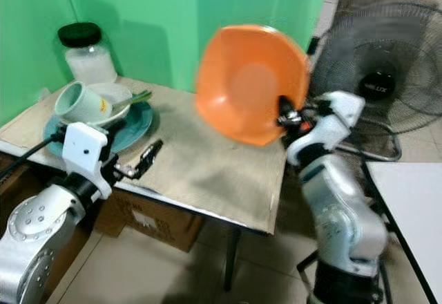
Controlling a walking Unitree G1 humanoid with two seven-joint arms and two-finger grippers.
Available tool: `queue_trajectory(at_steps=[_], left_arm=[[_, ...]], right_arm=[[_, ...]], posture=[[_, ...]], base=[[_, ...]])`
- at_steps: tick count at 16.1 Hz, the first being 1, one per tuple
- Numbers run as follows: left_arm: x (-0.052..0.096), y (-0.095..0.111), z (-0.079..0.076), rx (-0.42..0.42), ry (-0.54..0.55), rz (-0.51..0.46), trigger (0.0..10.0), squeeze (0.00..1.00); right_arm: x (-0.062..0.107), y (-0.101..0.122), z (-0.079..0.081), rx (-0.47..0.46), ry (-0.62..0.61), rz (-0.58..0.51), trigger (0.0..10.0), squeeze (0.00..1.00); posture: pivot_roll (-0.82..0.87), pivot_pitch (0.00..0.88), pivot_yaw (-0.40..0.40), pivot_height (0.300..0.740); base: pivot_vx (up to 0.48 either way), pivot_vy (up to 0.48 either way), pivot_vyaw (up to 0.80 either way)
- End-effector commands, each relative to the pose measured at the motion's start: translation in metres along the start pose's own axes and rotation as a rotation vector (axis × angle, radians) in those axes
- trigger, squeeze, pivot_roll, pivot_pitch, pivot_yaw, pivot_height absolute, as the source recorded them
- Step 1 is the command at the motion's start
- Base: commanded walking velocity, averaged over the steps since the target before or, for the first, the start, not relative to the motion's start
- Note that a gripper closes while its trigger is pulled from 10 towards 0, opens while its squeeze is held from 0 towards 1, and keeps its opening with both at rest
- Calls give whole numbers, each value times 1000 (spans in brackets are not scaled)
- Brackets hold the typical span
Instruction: Setting the table
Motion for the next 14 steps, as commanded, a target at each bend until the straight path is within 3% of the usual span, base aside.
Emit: queue_trajectory(at_steps=[1,4,6,9,11,14], left_arm=[[-2,2,1,-9,29,-7,10000,188],[-7,-1,-9,-29,36,1,10000,110],[-9,-1,-11,-20,49,0,10000,86],[-11,-1,-5,-26,67,4,10000,71],[-12,3,8,-35,130,-12,10000,71],[-12,1,8,-22,141,-1,10000,27]], right_arm=[[4,18,5,46,11,-76,10000,0],[7,18,7,57,15,-87,10000,0],[8,16,10,113,24,-81,10000,0],[7,21,16,139,29,-117,10000,0],[7,18,21,191,40,-107,10000,0],[4,15,19,209,11,-96,10000,0]], posture=[[-44,0,-16,740],[-45,0,-20,740],[-45,0,-22,740],[-44,0,-30,740],[-44,0,-33,740],[-43,0,-37,740]], base=[[0,0,-781],[0,0,-796],[0,0,-800],[0,0,-781],[0,0,-750],[0,0,-750]])
Point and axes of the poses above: a point about 5 cm out from each wrist's last joint towards the gripper, its own x axis pointing back from the gripper into the wrist, its own y axis along the axis of the wrist's last joint, z = x × y, the point moved 6 cm from there along -x, pointing out of the wrist towards the gripper
